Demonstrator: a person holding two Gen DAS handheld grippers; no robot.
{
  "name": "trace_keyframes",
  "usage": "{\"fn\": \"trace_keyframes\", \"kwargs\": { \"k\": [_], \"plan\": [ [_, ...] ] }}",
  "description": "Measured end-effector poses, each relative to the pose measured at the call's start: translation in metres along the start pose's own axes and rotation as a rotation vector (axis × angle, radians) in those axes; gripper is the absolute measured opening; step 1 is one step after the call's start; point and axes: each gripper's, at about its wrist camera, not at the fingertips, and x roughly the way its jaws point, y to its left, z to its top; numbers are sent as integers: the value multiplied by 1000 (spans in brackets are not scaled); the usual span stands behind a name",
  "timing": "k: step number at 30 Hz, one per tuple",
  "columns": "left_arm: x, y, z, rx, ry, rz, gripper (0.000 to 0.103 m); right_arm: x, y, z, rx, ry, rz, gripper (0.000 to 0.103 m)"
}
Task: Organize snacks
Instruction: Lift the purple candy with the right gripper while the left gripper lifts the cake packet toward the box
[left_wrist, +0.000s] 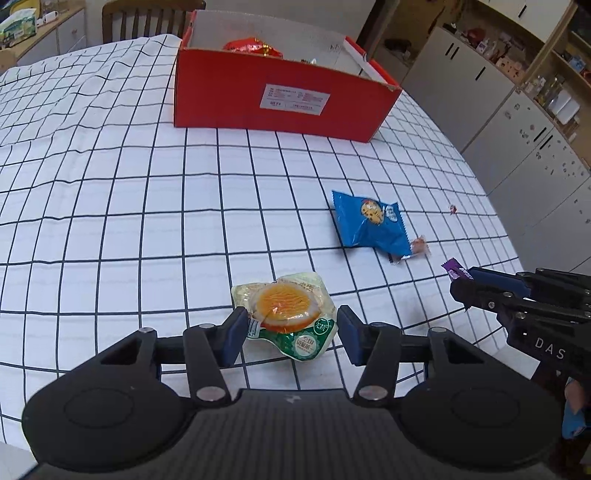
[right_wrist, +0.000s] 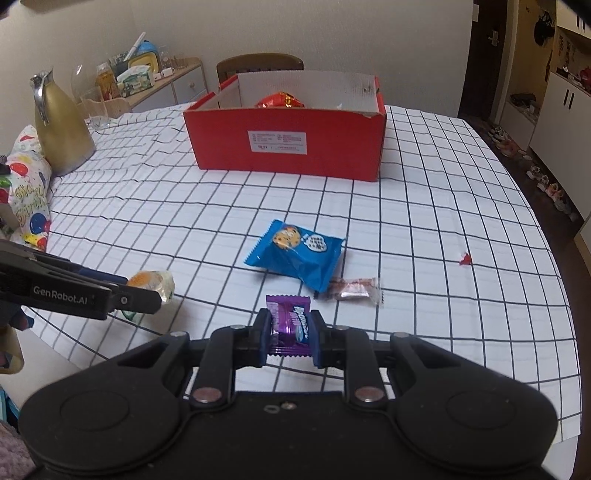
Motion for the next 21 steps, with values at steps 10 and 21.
{"fn": "trace_keyframes", "kwargs": {
  "k": [10, 21],
  "plan": [
    [-27, -7, 29, -10, -92, 16, 52, -21, 7, 32, -22, -70, 1, 21],
    [-42, -17, 78, 19, -186, 15, 52, -32, -1, 84, -76, -173, -17, 21]
  ]
}}
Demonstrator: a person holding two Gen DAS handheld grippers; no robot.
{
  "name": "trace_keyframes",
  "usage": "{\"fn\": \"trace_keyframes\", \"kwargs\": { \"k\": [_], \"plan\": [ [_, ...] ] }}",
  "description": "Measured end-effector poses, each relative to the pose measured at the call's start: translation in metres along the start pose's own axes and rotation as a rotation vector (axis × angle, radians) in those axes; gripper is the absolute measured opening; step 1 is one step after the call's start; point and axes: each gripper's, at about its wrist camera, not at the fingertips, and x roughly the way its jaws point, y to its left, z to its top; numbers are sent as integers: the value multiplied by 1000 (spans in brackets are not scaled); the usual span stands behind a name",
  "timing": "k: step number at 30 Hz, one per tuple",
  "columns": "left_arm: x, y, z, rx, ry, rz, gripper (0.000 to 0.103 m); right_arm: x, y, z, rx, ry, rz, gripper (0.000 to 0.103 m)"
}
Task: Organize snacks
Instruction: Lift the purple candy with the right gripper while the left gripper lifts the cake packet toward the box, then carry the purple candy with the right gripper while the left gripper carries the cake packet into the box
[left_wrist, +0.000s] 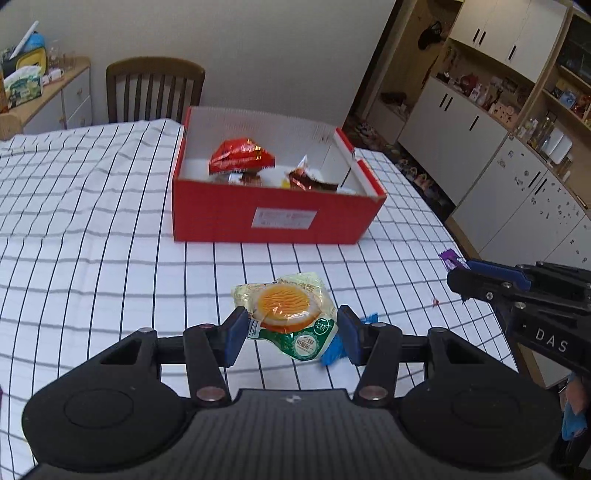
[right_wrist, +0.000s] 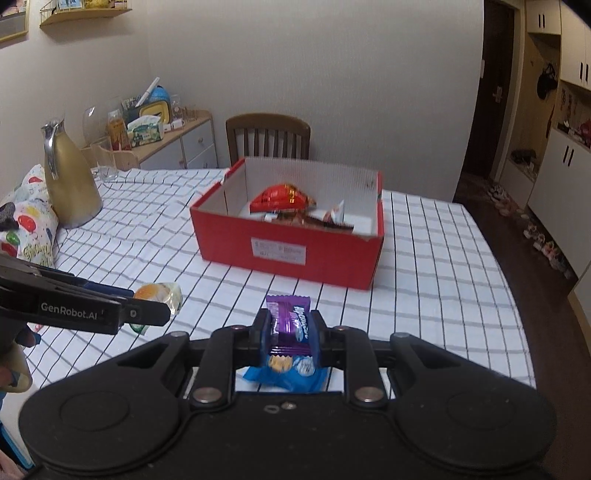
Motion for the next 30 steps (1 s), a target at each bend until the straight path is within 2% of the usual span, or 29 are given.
{"fn": "trace_keyframes", "kwargs": {
  "k": [13, 21, 30],
  "plan": [
    [15, -3, 59, 32, -72, 25, 52, 23, -14, 59, -66, -85, -18, 21],
    [37, 2, 93, 50, -95, 78, 52, 55, -25, 89, -70, -86, -10, 21],
    [73, 17, 126, 39, -78, 138, 52, 99, -38, 120, -41, -54, 11, 21]
  ]
}}
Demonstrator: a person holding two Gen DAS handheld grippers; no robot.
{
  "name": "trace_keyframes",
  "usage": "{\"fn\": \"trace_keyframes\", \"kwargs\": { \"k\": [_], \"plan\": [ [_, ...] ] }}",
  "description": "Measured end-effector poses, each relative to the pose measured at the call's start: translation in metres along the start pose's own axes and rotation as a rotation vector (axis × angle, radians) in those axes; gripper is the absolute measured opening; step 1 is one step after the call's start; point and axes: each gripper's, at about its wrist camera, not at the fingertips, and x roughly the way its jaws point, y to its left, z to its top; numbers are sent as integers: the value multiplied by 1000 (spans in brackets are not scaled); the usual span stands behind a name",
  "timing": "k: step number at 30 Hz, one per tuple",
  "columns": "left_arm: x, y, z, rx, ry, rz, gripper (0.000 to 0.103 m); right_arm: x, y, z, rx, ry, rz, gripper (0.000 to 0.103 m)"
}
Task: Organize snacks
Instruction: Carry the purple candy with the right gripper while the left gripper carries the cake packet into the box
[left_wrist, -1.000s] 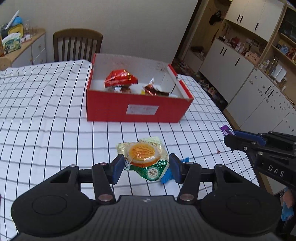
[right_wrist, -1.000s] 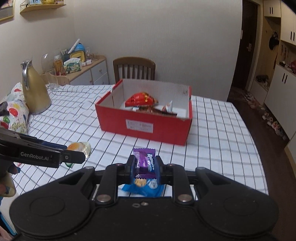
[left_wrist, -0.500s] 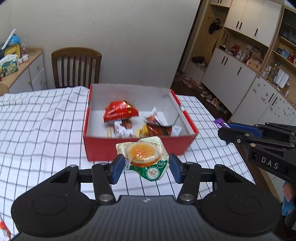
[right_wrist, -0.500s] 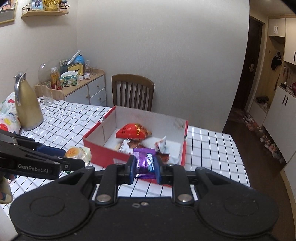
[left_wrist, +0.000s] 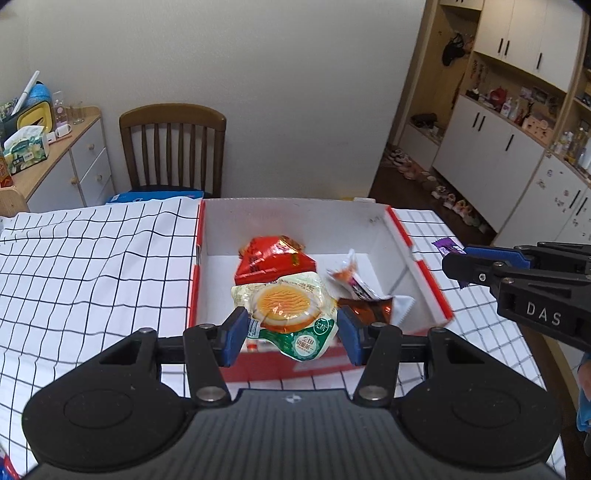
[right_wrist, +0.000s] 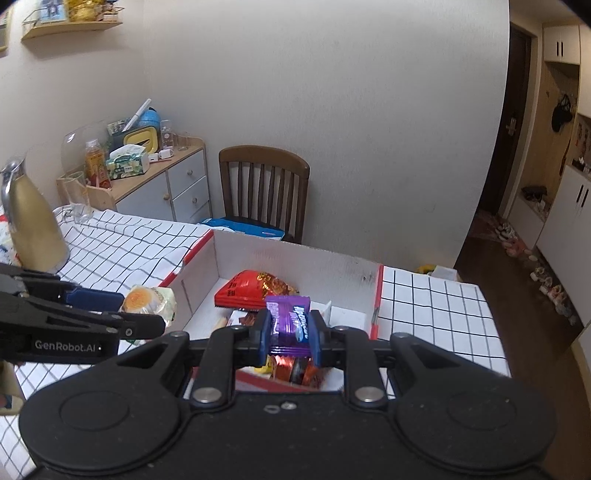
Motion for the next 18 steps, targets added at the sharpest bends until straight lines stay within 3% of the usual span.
{"fn": "trace_keyframes", "kwargs": {
  "k": [12, 18],
  "plan": [
    [59, 6, 25, 59, 46, 75, 52, 76, -10, 12, 17, 93, 23, 21],
    [91, 9, 29, 51, 114, 81, 52, 116, -14, 15, 37, 155, 31, 21]
  ]
}}
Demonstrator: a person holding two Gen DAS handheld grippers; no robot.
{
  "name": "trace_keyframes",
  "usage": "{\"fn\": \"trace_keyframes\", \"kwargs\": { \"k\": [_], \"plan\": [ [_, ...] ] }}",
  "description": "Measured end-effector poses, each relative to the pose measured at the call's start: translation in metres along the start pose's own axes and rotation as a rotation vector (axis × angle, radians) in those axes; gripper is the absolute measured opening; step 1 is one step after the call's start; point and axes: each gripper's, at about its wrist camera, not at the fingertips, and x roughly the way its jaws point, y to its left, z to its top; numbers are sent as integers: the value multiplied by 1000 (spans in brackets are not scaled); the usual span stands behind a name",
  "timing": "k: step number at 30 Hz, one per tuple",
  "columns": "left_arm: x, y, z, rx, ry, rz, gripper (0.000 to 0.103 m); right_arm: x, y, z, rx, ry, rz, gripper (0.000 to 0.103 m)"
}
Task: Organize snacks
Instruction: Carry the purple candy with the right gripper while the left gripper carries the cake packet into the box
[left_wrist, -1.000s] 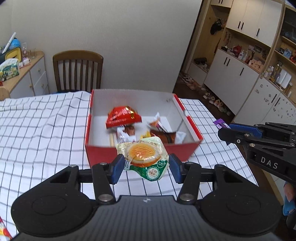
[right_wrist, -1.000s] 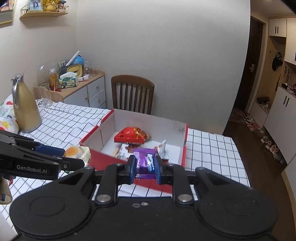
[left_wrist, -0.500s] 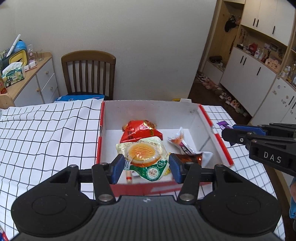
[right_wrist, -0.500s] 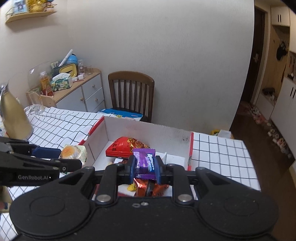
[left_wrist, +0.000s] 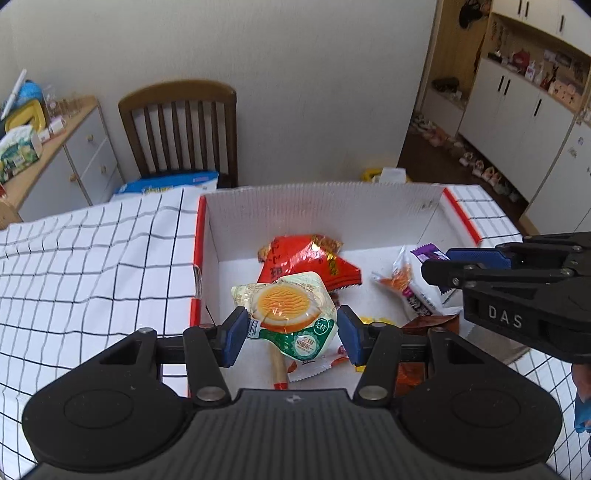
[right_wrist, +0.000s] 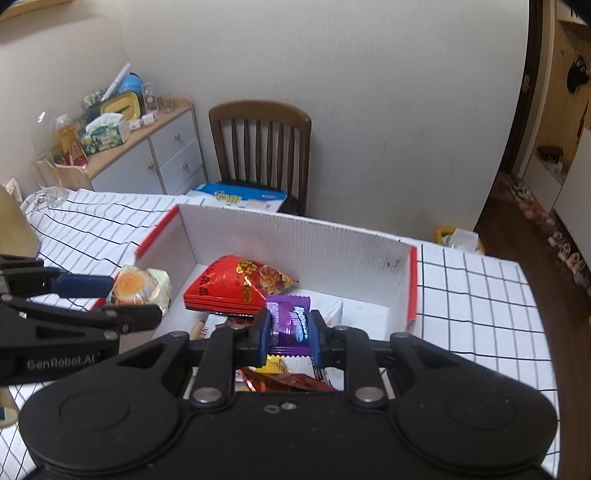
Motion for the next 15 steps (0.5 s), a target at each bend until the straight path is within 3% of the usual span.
{"fn": "trace_keyframes", "kwargs": {
  "k": [15],
  "plan": [
    [43, -15, -5, 58, 101, 34, 52, 59, -5, -2, 33, 153, 29, 21]
  ]
}}
